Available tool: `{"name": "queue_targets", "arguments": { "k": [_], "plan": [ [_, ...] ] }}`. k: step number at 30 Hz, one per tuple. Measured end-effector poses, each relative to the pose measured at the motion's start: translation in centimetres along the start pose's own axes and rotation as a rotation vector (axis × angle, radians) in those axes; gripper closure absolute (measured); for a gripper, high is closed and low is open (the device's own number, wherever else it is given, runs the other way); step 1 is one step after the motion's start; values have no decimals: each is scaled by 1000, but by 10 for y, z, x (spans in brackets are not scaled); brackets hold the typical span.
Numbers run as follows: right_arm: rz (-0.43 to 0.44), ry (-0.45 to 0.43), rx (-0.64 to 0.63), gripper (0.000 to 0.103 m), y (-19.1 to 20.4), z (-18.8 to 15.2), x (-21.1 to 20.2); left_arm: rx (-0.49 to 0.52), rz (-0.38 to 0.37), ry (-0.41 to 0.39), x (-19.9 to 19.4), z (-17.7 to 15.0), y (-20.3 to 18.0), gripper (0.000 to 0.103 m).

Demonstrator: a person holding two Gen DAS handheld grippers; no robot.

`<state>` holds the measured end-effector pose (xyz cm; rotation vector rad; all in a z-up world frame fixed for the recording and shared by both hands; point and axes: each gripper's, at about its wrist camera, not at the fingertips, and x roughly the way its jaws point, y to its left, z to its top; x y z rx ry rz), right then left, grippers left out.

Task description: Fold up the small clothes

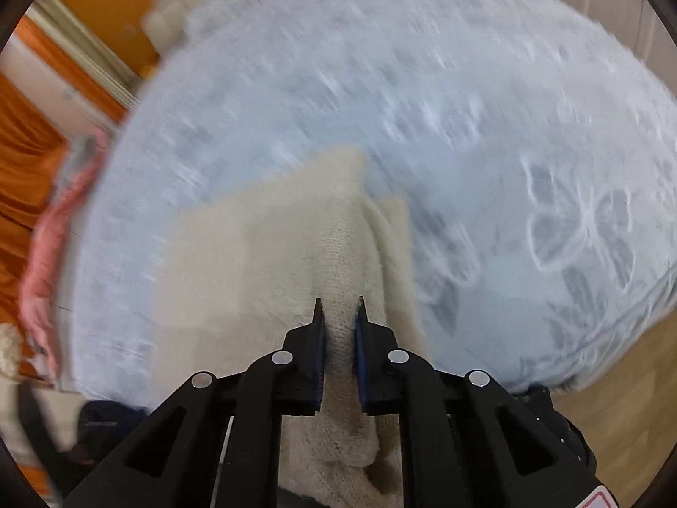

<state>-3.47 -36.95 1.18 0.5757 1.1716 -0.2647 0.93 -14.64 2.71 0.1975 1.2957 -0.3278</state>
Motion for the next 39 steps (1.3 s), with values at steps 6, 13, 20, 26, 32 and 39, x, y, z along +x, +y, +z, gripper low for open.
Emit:
{"name": "queue_targets", "arguments": {
  "k": [6, 13, 20, 26, 32, 39],
  "plan": [
    [69, 23, 57, 87, -11, -4, -1, -13, -7, -2, -5, -6, 7, 27],
    [45, 100, 29, 64, -12, -27, 13, -110, -62, -10, -20, -14, 38, 26],
    [312, -33, -35, 88, 46, -4, -50, -215, -62, -45, -45, -27, 79, 26],
    [333, -184, -53, 89, 41, 1, -110, -286, -73, -79, -61, -33, 102, 26],
    [4, 111, 75, 90, -28, -26, 17, -228, -89, -59, -56, -36, 83, 26],
    [186, -65, -10, 90, 9, -15, -63, -180, -105, -59, -54, -31, 62, 26]
  ]
}}
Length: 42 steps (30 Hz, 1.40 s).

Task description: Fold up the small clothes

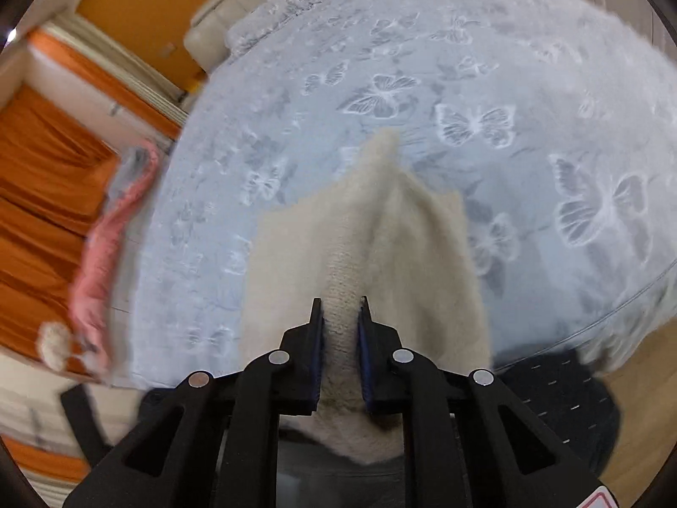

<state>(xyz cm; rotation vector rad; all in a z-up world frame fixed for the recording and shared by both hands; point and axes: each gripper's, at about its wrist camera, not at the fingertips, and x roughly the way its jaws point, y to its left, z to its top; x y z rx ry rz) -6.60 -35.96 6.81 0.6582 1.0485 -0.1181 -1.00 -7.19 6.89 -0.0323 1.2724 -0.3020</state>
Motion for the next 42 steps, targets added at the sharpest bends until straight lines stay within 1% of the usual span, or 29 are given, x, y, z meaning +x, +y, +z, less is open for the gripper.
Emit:
{"name": "queue_targets", "arguments": {
  "k": [1, 2, 3, 4, 6, 8, 10, 11, 13, 15, 16, 17, 18, 19, 20, 22, 23, 24, 25, 26, 27, 28, 30, 32, 33, 35, 37, 40, 42],
  "plan": [
    [-101, 44, -12, 89, -13, -4, 21, 3, -5, -3, 0, 1, -2, 26],
    [-166, 96, -5, 89, -25, -6, 43, 12, -9, -6, 0, 2, -6, 26],
    [-227, 199, 21, 89, -46, -18, 75, 29, -7, -7, -1, 4, -12, 26],
    [-218, 219, 43, 89, -55, -22, 84, 37, -6, -8, -1, 4, -16, 26],
    [-213, 177, 24, 84, -44, -17, 66, 51, -16, -17, -3, 8, -23, 26],
    [-239, 118, 4, 83, -31, -8, 44, 57, -26, -24, -2, 12, -29, 26],
    [-253, 54, -37, 76, -19, -5, 24, 81, -20, -27, 3, 19, -41, 26],
    [-246, 38, -49, 69, -15, 0, 20, 93, -17, -33, 6, 24, -46, 26],
    [-225, 32, -51, 60, -7, 8, 27, 120, 4, -38, 17, 36, -61, 26],
    [-209, 58, -40, 58, -16, 20, 52, 127, 0, -29, 29, 44, -69, 26],
    [-207, 87, -27, 65, -21, 19, 63, 131, 21, -16, 40, 48, -74, 26],
    [-212, 137, -16, 90, -23, 17, 77, 137, 49, 1, 50, 50, -77, 26],
    [-208, 190, -4, 90, -27, 16, 90, 139, 67, 15, 55, 50, -77, 26],
    [-192, 172, 2, 91, -24, 17, 86, 138, 76, 23, 59, 50, -76, 26],
    [-168, 132, -7, 92, -18, 19, 75, 133, 79, 24, 60, 49, -76, 26],
    [-99, 25, -32, 93, -4, 20, 41, 135, 80, 17, 59, 47, -75, 26],
    [-86, -8, -31, 93, -4, 19, 31, 139, 84, 18, 60, 46, -75, 26],
    [-101, -19, -20, 93, -9, 17, 30, 143, 84, 20, 62, 45, -75, 26],
    [-131, 10, -4, 93, -20, 15, 41, 147, 83, 28, 65, 45, -76, 25],
    [-173, 73, 13, 93, -34, 10, 61, 150, 82, 39, 68, 44, -78, 25],
    [-210, 170, 33, 93, -49, 2, 87, 156, 84, 50, 70, 43, -80, 25],
    [-180, 178, 58, 92, -57, -3, 95, 162, 93, 45, 70, 42, -82, 25],
    [-169, 168, 48, 90, -51, 3, 84, 184, 112, 30, 68, 41, -85, 25],
    [-184, 154, 37, 77, -45, 5, 75, 184, 106, 27, 66, 42, -85, 25],
    [-203, 139, 30, 74, -42, 6, 69, 176, 101, 29, 65, 42, -85, 25],
    [-214, 90, 37, 54, -40, 6, 58, 159, 81, 37, 65, 45, -84, 25],
    [-191, 68, 55, 46, -45, 10, 55, 145, 79, 38, 65, 48, -84, 22],
    [-194, 107, 71, 44, -49, 10, 70, 125, 47, 41, 66, 54, -83, 19],
    [-189, 128, 88, 41, -56, 8, 79, 85, -10, 47, 68, 61, -76, 15]
  ]
}}
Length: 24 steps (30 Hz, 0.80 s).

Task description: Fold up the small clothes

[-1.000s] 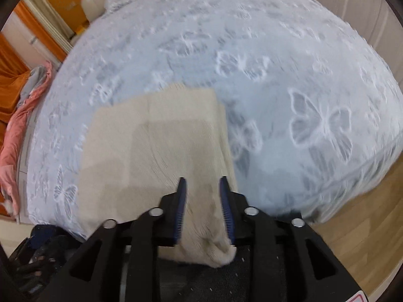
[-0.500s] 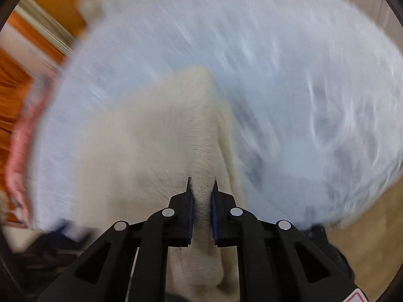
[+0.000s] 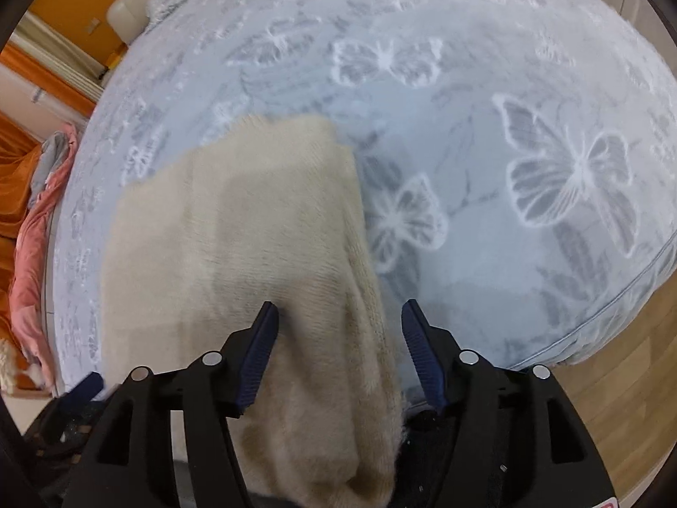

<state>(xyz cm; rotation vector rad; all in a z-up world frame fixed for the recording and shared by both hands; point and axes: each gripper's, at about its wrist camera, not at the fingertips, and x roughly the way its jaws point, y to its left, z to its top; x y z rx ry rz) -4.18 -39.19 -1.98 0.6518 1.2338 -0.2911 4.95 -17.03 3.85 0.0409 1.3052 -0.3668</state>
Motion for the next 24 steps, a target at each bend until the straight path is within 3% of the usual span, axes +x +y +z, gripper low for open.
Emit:
{"name": "queue_targets", "arguments": {
  "k": [3, 6, 12, 13, 17, 20, 24],
  "plan": [
    [50, 26, 29, 39, -8, 0, 11, -102, -80, 30, 15, 10, 22, 11],
    [126, 53, 62, 36, -12, 4, 21, -195, -113, 78, 41, 16, 46, 8],
    [251, 120, 151, 25, -24, 13, 43, -313, -259, 167, 81, 14, 59, 5],
    [250, 122, 144, 27, -23, 14, 44, -318, -268, 170, 81, 15, 57, 5],
    [256, 91, 80, 66, -11, 14, 35, -247, -241, 153, 63, 20, 41, 30],
    [211, 42, 40, 72, 6, 10, 17, -142, -214, 108, 36, 23, 31, 45],
    [242, -25, 35, 72, 16, -2, -14, -27, -185, 48, -3, 18, 16, 48]
  ]
}}
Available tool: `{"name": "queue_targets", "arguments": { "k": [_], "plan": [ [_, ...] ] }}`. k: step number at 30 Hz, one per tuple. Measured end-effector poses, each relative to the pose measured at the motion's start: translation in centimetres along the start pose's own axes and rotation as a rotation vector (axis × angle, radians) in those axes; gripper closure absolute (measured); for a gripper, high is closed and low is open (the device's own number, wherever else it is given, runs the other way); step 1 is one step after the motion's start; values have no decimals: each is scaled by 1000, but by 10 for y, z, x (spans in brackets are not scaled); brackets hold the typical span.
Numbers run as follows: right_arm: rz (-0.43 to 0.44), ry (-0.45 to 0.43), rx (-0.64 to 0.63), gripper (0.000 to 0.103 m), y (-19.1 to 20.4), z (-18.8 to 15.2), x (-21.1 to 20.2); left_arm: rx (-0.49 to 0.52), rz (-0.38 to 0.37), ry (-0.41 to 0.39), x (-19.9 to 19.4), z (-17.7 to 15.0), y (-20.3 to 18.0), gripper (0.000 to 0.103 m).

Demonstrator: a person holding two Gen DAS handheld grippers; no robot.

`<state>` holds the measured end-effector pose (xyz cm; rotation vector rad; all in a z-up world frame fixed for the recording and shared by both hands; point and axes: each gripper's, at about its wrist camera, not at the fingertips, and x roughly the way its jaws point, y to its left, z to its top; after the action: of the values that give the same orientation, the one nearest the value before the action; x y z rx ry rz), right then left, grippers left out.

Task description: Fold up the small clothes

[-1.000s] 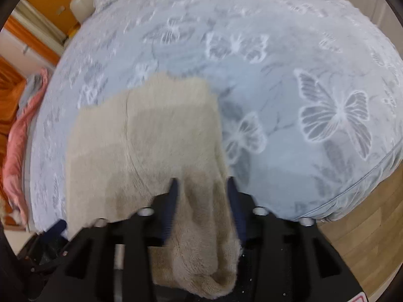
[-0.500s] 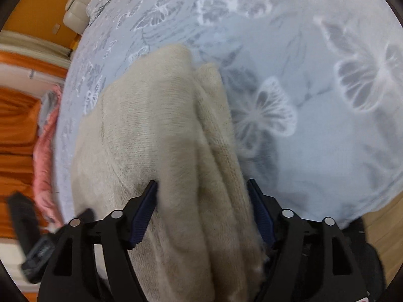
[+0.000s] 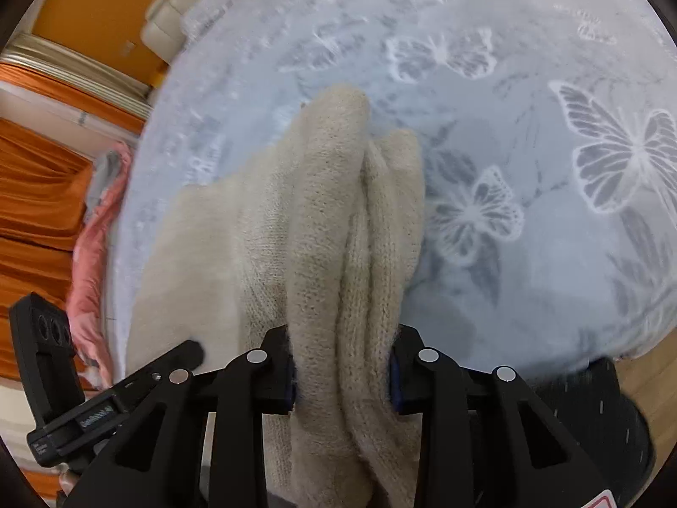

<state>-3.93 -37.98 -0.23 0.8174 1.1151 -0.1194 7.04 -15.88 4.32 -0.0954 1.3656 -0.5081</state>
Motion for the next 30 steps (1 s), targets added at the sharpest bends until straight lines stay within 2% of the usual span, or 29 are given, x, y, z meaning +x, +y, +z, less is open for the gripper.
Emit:
{"name": "queue_targets", "arguments": {
  "k": [4, 7, 12, 17, 22, 25, 27, 29, 30],
  "plan": [
    [-11, -58, -12, 73, 7, -17, -26, 42, -10, -28, -18, -5, -9, 48],
    [-35, -84, -48, 73, 12, -17, -38, 85, -2, -71, -31, -4, -19, 48],
    [-46, -152, -117, 73, 31, -2, -62, 45, -37, -99, -40, 5, -17, 48],
    [-31, -96, -61, 73, 7, 7, -41, 48, 16, -50, -13, 8, -12, 48],
    [-69, -2, -15, 70, -13, 3, 0, -7, 41, 34, 23, 3, 5, 45],
    [-78, 20, 27, 61, -27, 1, 12, -36, 45, 53, 36, 0, 15, 32],
    [-62, 31, 70, 55, -37, 2, 16, -65, 47, 60, 43, 1, 23, 17],
    [-52, 42, 95, 41, -42, 3, 19, -93, 40, 58, 49, 1, 31, 10],
    [-51, 54, 102, 40, -44, 4, 23, -111, 8, 62, 54, 1, 36, 9]
  ]
}}
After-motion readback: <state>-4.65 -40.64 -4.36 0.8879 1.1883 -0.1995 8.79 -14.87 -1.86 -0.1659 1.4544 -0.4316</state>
